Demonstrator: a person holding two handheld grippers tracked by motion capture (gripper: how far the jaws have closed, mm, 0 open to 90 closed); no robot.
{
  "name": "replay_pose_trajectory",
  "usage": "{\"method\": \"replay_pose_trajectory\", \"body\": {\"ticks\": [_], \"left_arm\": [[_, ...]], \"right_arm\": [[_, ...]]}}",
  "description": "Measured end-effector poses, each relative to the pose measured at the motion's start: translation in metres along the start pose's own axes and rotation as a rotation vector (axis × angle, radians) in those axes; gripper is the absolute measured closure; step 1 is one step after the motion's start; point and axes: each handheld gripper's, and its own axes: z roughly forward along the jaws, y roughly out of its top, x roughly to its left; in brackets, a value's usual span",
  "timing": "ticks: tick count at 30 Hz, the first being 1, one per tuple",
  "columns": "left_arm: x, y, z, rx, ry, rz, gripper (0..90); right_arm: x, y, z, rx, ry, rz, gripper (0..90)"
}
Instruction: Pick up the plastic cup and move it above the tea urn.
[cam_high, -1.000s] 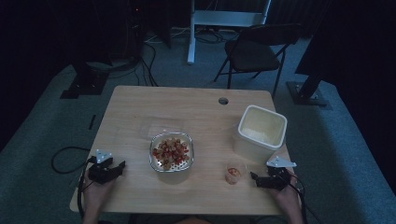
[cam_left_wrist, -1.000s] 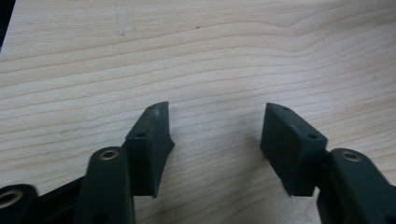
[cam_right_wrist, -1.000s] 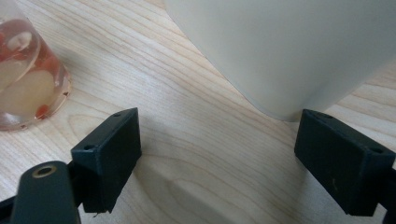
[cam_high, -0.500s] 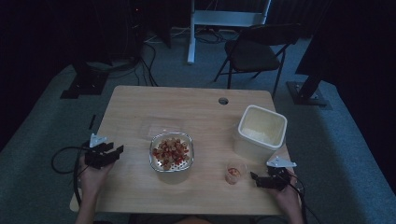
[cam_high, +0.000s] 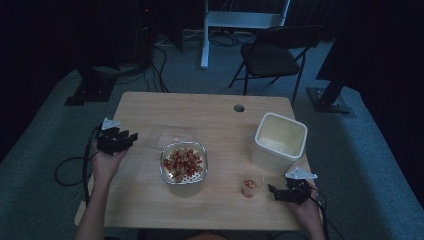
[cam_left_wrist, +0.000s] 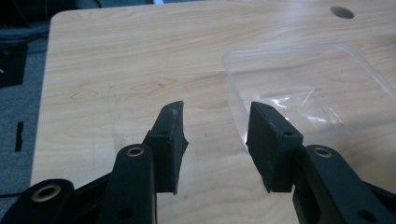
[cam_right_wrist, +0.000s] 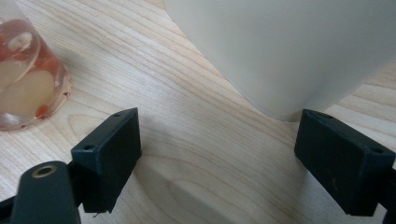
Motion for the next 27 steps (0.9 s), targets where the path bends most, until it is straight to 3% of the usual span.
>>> {"method": "replay_pose_trajectory", "body": {"ticks": [2, 12, 15, 17, 22, 27], "left_arm": [[0.001, 0.004, 0.011, 0.021, -0.02, -0.016, 62.1], [-0.016, 0.022, 0.07, 0.171, -0.068, 0.026, 66.6], [-0.018, 0.021, 0.082, 0.205, -0.103, 0.019, 69.7], [-0.017, 0.018, 0.091, 0.238, -0.12, -0.001, 76.6], [-0.019, 0.019, 0.092, 0.22, -0.137, -0.023, 85.0], [-0.016, 0.026, 0.083, 0.164, -0.147, -0.082, 87.9]], "right_arm": [[0.0, 0.0, 0.0, 0.0, 0.0, 0.0, 14.2], [0.0, 0.0, 0.0, 0.0, 0.0, 0.0, 14.2], [0.0, 0.0, 0.0, 0.0, 0.0, 0.0, 14.2], [0.0, 0.0, 0.0, 0.0, 0.0, 0.0, 14.2], [0.0, 0.0, 0.0, 0.0, 0.0, 0.0, 14.2], [0.0, 0.0, 0.0, 0.0, 0.0, 0.0, 14.2]]}}
